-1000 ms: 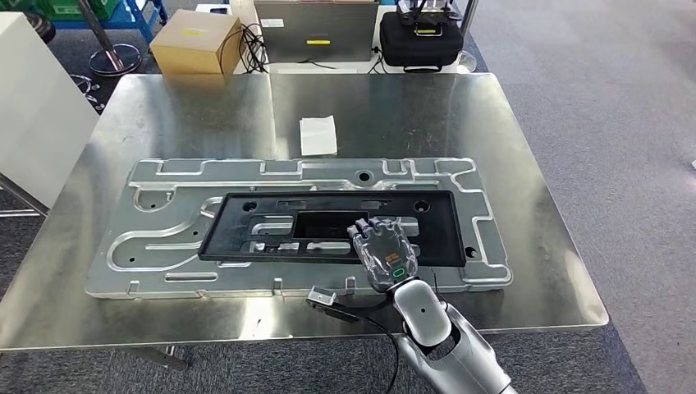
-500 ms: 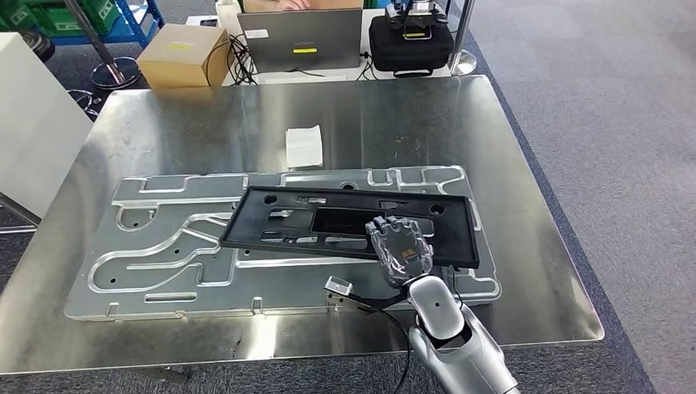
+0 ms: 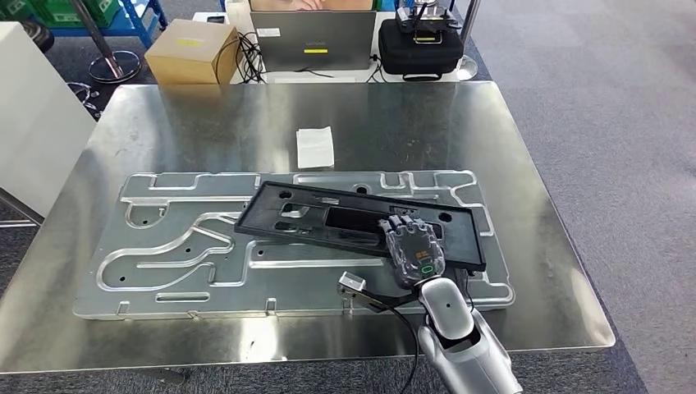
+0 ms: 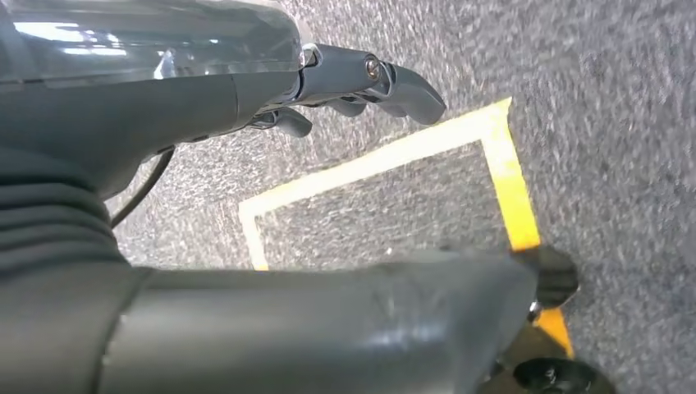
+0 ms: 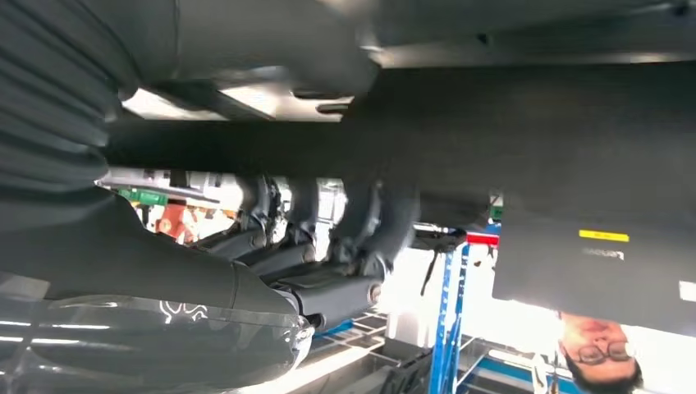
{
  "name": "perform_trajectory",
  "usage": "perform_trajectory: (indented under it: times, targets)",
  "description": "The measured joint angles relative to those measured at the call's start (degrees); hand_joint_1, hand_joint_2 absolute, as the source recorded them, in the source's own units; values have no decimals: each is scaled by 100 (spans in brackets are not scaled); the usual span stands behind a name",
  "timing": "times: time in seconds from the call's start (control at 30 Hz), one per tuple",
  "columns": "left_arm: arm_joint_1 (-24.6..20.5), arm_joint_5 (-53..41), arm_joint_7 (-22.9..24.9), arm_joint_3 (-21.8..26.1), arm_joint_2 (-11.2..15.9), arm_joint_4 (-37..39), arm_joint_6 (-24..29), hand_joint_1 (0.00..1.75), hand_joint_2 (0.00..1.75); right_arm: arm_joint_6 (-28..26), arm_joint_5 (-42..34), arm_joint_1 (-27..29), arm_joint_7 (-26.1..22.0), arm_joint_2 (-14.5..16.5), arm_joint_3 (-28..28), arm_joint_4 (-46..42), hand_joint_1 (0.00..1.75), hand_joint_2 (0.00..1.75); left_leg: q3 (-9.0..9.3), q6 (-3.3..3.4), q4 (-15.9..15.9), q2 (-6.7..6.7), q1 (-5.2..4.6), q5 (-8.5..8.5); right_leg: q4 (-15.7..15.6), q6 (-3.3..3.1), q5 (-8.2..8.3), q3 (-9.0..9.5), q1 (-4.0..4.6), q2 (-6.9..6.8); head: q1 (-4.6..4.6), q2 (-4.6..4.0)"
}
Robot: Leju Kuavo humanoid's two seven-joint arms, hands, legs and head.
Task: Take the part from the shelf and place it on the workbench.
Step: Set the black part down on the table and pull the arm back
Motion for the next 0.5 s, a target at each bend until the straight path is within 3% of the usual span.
perform_trajectory:
  times: [0.03,0.1,0.13,0.23,0.3,0.43,0.47,0.5]
  targets:
    - [1,7,5,-4,-2,0,9,0,0,-8,-1,2,-21,12,-40,13,0,0,14,-12,1,-2,5,-7,-336,3,211,160,-18,-6,0,0]
    - [1,31,8,-4,-6,0,15,0,0,-19,0,1,-42,36,-100,32,0,0,38,-57,8,-6,1,-27,-1112,-7,520,540,-20,-18,-2,0]
    - [1,36,8,-4,-6,0,14,0,0,-24,0,4,-46,50,-119,38,0,0,42,-91,9,-8,-6,-34,-1340,-19,578,650,-6,-18,-4,0]
    - [5,57,19,-3,-4,1,2,0,0,-44,1,26,-60,90,-164,62,0,0,56,-211,-12,-6,-5,-41,-1455,-97,588,695,29,1,-8,0]
    - [8,74,36,-2,-2,1,-4,0,0,-63,1,35,-80,123,-192,69,0,0,9,-267,138,-2,11,-165,-1501,-184,612,725,13,-5,-18,0]
    - [28,89,69,-2,-3,1,-27,0,0,-78,1,65,-120,168,-224,95,0,0,-570,-301,1457,2,19,-813,-1508,-275,627,742,47,-29,-38,0]
    - [39,101,74,-1,-4,2,-55,0,0,-79,1,77,-131,172,-230,109,0,0,-642,-298,1617,2,18,-835,-1495,-282,631,738,63,-30,-39,0]
    - [47,116,76,2,-4,2,-84,0,0,-81,2,87,-138,175,-236,124,0,0,-602,-286,1547,2,17,-746,-1479,-286,635,732,76,-28,-38,0]
